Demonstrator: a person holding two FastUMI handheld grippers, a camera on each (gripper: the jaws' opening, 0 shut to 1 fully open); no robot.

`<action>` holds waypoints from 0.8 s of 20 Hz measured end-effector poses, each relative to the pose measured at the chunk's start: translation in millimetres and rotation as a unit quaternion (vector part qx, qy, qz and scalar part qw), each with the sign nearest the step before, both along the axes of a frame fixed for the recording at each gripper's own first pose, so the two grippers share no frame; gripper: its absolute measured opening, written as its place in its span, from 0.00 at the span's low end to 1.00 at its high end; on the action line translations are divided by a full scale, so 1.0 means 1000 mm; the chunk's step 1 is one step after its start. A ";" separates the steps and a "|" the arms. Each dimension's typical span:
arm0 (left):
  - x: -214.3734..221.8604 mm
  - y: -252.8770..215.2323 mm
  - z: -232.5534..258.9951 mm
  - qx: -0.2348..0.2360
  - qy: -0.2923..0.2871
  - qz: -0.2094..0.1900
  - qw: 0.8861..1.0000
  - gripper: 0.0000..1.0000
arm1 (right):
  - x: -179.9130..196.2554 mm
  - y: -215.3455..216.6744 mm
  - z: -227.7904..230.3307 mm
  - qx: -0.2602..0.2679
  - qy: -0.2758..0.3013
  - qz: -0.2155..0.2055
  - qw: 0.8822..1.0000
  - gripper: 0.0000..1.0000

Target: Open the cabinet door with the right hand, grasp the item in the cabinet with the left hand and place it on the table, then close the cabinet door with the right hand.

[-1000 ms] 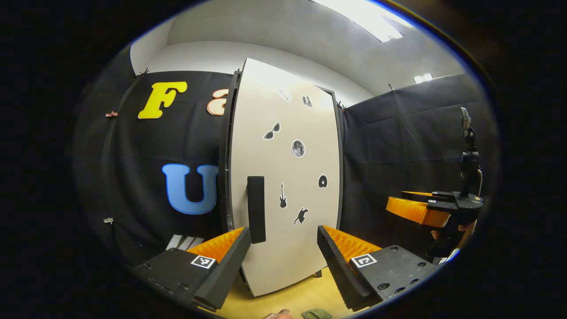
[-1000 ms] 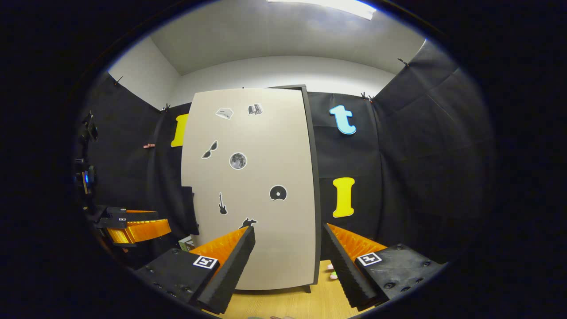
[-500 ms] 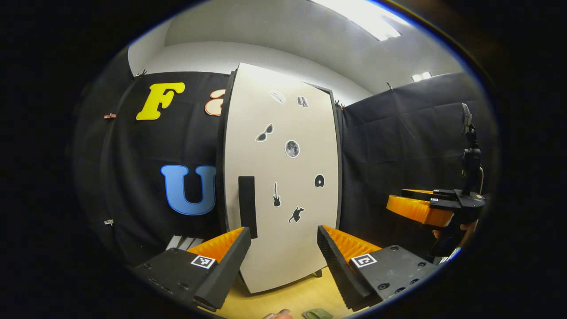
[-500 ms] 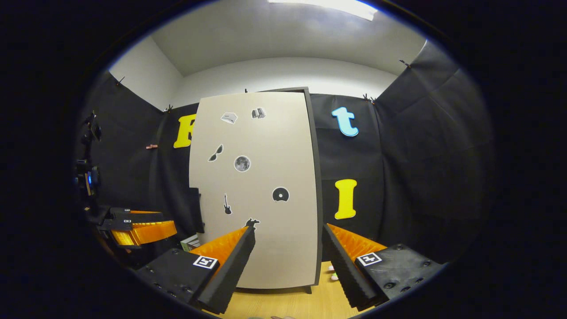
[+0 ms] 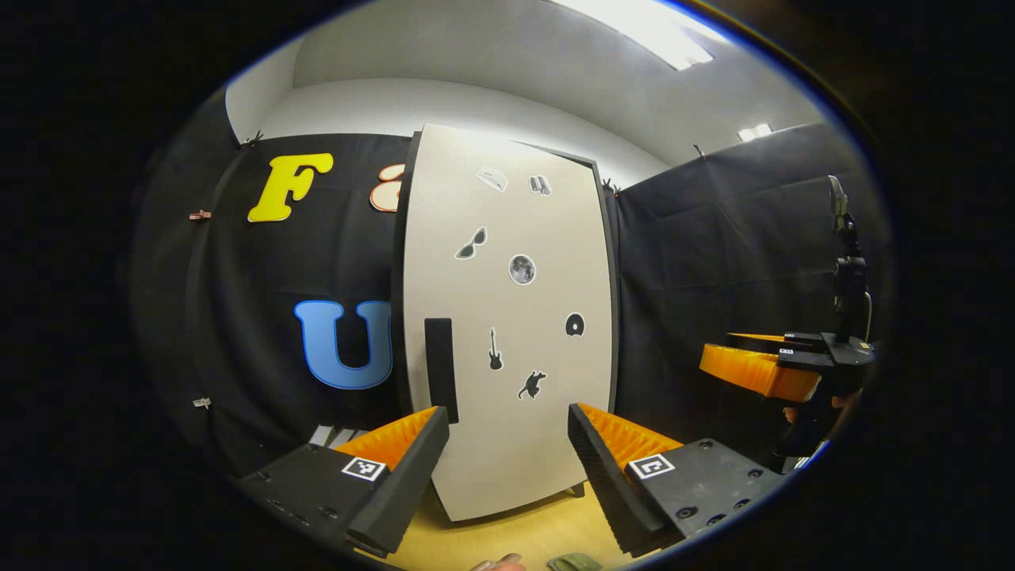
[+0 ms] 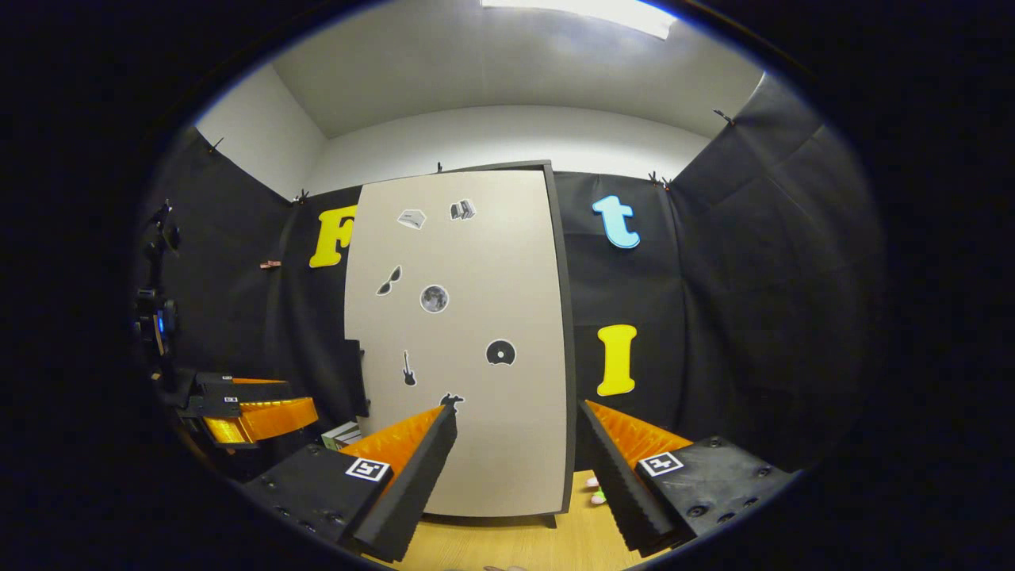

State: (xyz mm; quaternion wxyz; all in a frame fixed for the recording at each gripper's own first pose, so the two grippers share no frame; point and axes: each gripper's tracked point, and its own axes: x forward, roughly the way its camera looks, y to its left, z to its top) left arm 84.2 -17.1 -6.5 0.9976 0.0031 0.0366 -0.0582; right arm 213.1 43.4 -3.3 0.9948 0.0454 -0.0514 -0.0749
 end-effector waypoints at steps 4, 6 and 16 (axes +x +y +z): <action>0.000 0.003 0.000 -0.009 0.000 0.004 1.000 0.95 | 0.000 0.001 0.001 -0.003 -0.001 0.001 1.000 0.98; 0.000 0.004 -0.001 -0.009 0.001 0.006 1.000 0.95 | 0.000 0.002 0.001 -0.003 0.000 0.001 1.000 0.98; 0.000 0.004 -0.003 -0.007 0.000 0.007 1.000 0.95 | -0.004 0.003 0.002 -0.004 0.003 0.000 1.000 0.98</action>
